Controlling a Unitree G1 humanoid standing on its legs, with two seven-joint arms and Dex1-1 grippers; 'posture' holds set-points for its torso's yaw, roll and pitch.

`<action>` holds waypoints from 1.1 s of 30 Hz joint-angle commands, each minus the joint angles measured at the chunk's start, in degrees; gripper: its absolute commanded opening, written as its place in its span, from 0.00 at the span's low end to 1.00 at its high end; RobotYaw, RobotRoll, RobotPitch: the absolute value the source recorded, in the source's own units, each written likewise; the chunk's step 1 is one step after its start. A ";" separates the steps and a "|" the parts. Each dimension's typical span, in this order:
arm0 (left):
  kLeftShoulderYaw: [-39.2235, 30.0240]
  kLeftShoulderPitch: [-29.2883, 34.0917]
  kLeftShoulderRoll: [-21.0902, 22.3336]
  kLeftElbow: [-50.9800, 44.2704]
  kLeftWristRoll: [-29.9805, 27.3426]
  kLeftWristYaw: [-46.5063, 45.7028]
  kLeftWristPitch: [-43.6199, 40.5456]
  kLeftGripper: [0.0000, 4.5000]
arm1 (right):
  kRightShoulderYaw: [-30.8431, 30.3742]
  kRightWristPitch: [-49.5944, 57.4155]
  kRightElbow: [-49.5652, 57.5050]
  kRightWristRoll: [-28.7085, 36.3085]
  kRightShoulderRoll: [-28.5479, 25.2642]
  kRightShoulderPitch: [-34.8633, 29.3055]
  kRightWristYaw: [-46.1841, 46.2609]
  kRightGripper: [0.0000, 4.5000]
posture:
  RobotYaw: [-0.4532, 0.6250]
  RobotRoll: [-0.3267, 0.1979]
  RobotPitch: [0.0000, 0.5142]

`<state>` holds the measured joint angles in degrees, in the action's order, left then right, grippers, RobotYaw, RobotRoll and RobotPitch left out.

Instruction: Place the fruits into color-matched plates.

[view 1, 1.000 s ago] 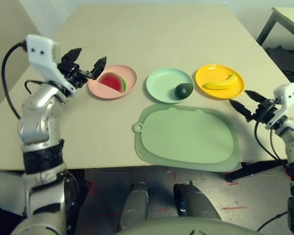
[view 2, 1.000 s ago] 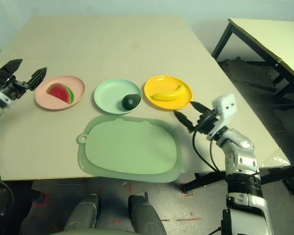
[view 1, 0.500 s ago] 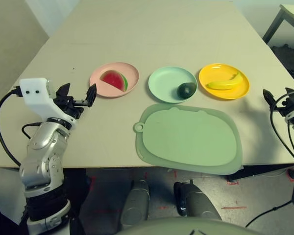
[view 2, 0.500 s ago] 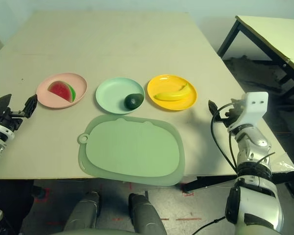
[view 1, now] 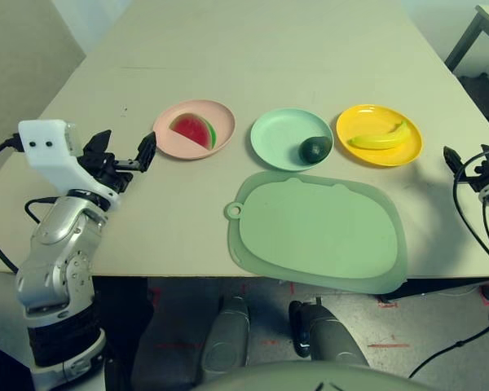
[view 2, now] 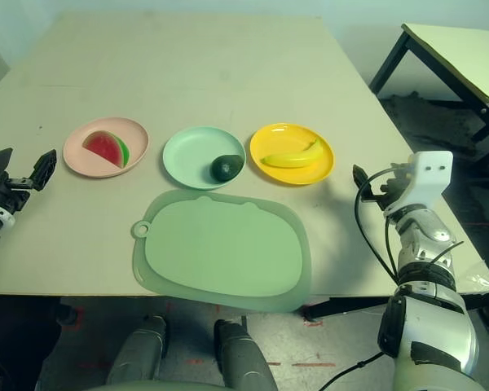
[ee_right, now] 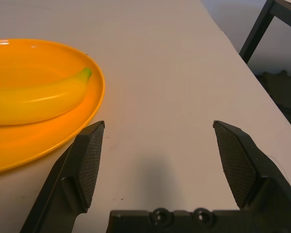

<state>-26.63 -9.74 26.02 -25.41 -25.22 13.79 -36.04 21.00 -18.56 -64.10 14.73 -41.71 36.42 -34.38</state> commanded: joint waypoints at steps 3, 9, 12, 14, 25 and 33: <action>0.79 0.45 0.91 -0.64 -0.18 -0.03 -0.43 1.00 | 0.64 -0.61 -1.20 -0.18 -0.59 -0.66 0.00 1.00 | 0.50 0.62 0.40; 0.42 -0.46 1.37 0.34 -0.38 -0.04 0.12 1.00 | 0.55 -0.75 -1.86 -0.30 -0.19 0.35 0.14 1.00 | 0.50 0.62 0.38; -0.40 -0.91 1.55 0.61 -0.69 -0.25 0.40 1.00 | 0.67 -0.90 -2.57 -0.28 -0.26 0.82 0.23 1.00 | 0.51 0.62 0.37; -0.60 -1.27 1.80 1.01 -0.64 -0.16 0.68 1.00 | 0.62 -0.99 -2.96 -0.35 -0.19 1.25 0.37 1.00 | 0.51 0.62 0.35; -0.51 -2.51 2.26 2.05 -0.72 0.06 1.23 1.00 | 0.75 -1.53 -3.61 -0.32 0.04 1.90 0.55 1.00 | 0.50 0.62 0.33; -0.56 -2.40 2.67 2.16 -0.75 0.15 1.28 1.00 | 0.69 -1.69 -3.53 -0.36 -0.32 1.61 -0.01 1.00 | 0.50 0.62 0.35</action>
<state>-26.91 -12.53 28.32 -23.41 -25.48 13.74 -34.96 21.34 -19.96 -66.82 14.68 -41.60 38.62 -34.27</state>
